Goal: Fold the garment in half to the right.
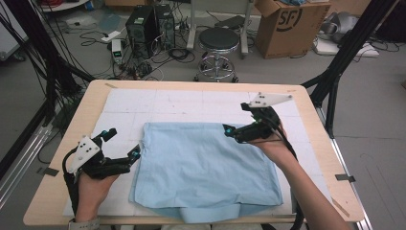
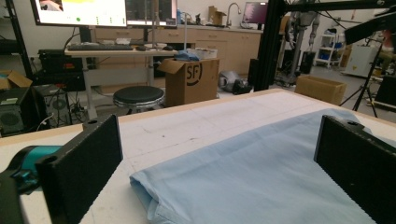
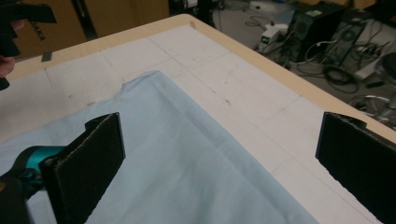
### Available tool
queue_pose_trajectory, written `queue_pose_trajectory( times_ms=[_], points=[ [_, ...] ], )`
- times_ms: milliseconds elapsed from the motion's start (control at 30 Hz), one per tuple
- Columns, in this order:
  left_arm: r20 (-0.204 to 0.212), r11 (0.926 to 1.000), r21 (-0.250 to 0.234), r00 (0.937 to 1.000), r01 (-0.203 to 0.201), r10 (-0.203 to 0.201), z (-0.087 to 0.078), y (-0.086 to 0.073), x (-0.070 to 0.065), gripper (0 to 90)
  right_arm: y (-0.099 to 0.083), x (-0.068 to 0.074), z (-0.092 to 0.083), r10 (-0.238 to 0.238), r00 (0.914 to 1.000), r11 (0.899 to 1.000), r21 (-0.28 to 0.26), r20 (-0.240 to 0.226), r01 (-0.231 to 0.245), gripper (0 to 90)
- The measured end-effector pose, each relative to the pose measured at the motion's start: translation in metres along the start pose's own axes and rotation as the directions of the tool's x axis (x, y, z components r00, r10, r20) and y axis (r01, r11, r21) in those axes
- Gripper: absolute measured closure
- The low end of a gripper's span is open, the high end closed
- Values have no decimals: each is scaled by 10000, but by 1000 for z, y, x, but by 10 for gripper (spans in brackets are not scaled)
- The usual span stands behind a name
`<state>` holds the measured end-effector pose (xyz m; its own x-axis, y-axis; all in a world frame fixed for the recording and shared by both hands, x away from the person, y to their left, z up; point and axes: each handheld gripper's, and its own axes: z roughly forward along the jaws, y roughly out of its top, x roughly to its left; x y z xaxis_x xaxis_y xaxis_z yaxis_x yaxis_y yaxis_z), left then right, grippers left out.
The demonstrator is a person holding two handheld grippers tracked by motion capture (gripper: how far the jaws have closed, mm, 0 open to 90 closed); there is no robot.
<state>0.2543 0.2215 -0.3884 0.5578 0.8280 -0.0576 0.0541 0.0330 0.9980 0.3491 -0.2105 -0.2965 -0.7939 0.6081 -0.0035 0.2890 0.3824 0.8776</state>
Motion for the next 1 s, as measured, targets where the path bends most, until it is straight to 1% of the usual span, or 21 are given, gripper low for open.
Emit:
queue_pose_trajectory(
  times_ms=[67, 133, 167, 200, 300, 367, 400, 467, 533, 667, 700, 767, 833, 867, 933, 967, 1000],
  points=[
    [-23, 10000, 7, 10000, 0, 0, -1, 0, 1, 17, 6, -1, 13, 60, 9999, 9999, 101, -130, -58, 1],
    [-59, 10000, -5, 10000, 28, -28, -1, 0, 1, 17, 13, 0, 30, 55, 9998, 9996, 283, -211, -49, 1],
    [-73, 10000, 0, 10000, -6, 6, -2, 0, 2, 17, 15, 0, 36, 28, 9997, 9995, 311, -259, -20, 1],
    [-92, 10000, -6, 10000, 19, -19, -2, 0, 2, 17, 18, 0, 45, 56, 9994, 9995, 300, -331, -46, 1],
    [-107, 10000, -54, 9999, 51, -52, -3, 0, 4, 17, 23, 1, 66, 198, 9992, 9991, 380, -350, -184, 1],
    [-137, 9999, -64, 9999, 94, -95, -4, 0, 4, 17, 26, 3, 78, 269, 9989, 9985, 494, -372, -251, 1],
    [-154, 9999, -86, 9998, 104, -105, -4, 0, 4, 17, 29, 4, 86, 221, 9989, 9984, 520, -417, -200, 1],
    [-153, 9999, -102, 9998, 122, -124, -5, 0, 5, 17, 33, 6, 97, 297, 9980, 9975, 662, -558, -260, 1],
    [-181, 9999, -121, 9998, 119, -121, -5, 0, 5, 17, 37, 8, 109, 218, 9979, 9972, 725, -611, -174, 1],
    [-181, 9998, -171, 9997, 134, -137, -7, 1, 6, 17, 43, 12, 132, 50, 9960, 9943, 1064, -891, 45, 1],
    [-184, 9997, -179, 9997, 166, -169, -8, 2, 7, 17, 44, 13, 138, 26, 9951, 9948, 1014, -992, 75, 1],
    [-164, 9992, -306, 9996, 242, -247, -8, 3, 8, 17, 46, 16, 149, 171, 9937, 9952, 977, -1109, -62, 1],
    [-181, 9992, -322, 9995, 248, -254, -9, 3, 8, 17, 46, 17, 161, 79, 9922, 9960, 893, -1242, 32, 1],
    [-184, 9991, -340, 9995, 240, -247, -10, 3, 8, 17, 47, 17, 166, 73, 9922, 9960, 897, -1246, 40, 2],
    [-206, 9993, -306, 9995, 236, -242, -10, 3, 9, 17, 48, 19, 179, 119, 9915, 9942, 1078, -1295, 21, 2],
    [-218, 9991, -326, 9994, 278, -285, -10, 2, 8, 17, 47, 19, 183, 74, 9912, 9958, 909, -1323, 47, 11],
    [-215, 9991, -304, 9993, 286, -292, -10, 2, 8, 17, 46, 19, 189, 208, 9907, 9964, 844, -1346, -95, 13]
  ],
)
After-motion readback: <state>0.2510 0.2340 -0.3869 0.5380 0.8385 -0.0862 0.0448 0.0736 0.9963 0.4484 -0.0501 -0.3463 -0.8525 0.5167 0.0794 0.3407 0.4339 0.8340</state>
